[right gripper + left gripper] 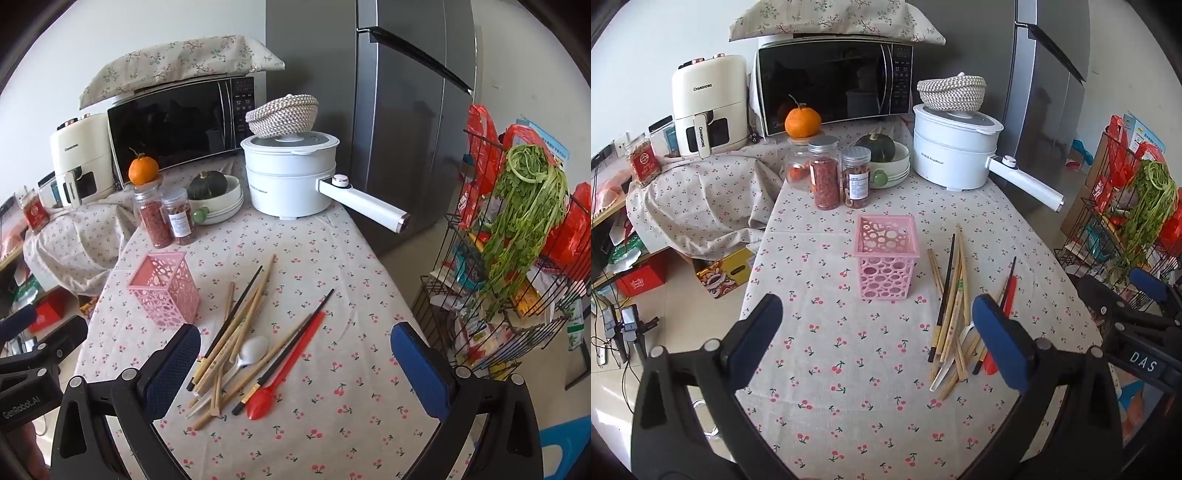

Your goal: Organize utensils

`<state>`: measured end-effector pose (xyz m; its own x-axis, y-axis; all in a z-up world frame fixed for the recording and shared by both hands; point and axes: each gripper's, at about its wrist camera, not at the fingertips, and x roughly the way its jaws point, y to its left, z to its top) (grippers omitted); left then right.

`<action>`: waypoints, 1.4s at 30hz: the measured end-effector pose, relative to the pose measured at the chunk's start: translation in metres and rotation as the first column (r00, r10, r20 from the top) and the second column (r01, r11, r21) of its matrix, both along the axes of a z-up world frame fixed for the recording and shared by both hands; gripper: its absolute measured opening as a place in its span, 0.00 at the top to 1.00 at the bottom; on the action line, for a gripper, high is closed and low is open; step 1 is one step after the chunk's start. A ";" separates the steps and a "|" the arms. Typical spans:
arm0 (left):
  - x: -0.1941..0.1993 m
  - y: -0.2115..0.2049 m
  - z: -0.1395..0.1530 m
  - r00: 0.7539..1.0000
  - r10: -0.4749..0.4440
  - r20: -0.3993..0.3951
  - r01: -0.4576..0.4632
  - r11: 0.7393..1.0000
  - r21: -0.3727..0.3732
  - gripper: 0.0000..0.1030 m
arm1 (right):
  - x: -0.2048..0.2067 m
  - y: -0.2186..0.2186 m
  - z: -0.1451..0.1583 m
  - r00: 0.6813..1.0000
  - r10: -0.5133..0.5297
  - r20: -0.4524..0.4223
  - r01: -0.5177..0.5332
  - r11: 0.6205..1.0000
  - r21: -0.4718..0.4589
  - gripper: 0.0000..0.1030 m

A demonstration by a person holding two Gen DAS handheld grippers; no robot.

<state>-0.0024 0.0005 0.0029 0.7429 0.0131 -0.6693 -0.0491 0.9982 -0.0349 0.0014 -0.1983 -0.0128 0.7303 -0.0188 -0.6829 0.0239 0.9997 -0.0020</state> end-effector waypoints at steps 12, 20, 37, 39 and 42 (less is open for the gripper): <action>0.001 -0.001 -0.001 1.000 0.001 0.002 -0.001 1.000 0.000 0.01 | 0.002 -0.001 0.000 1.000 0.006 -0.015 -0.005 1.000 0.014 0.00; 0.001 -0.001 -0.001 1.000 0.001 0.001 -0.001 1.000 -0.008 0.01 | 0.003 -0.002 -0.002 1.000 0.005 -0.023 -0.004 1.000 0.026 0.00; 0.000 0.000 -0.002 1.000 -0.001 0.002 0.001 1.000 -0.009 0.01 | 0.003 -0.004 -0.004 1.000 0.005 -0.028 -0.004 0.999 0.033 0.00; 0.000 0.000 -0.002 1.000 -0.002 0.001 0.002 1.000 -0.009 0.01 | 0.003 -0.004 -0.003 1.000 0.004 -0.028 -0.003 0.999 0.035 0.00; -0.001 -0.001 -0.002 1.000 -0.003 0.003 0.003 1.000 -0.008 0.01 | 0.002 -0.004 -0.005 1.000 0.003 -0.030 -0.002 0.999 0.038 0.00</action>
<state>-0.0031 -0.0009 0.0007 0.7452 0.0059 -0.6668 -0.0462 0.9980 -0.0427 0.0038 -0.2024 -0.0175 0.7092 0.0096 -0.7049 0.0215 0.9991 0.0353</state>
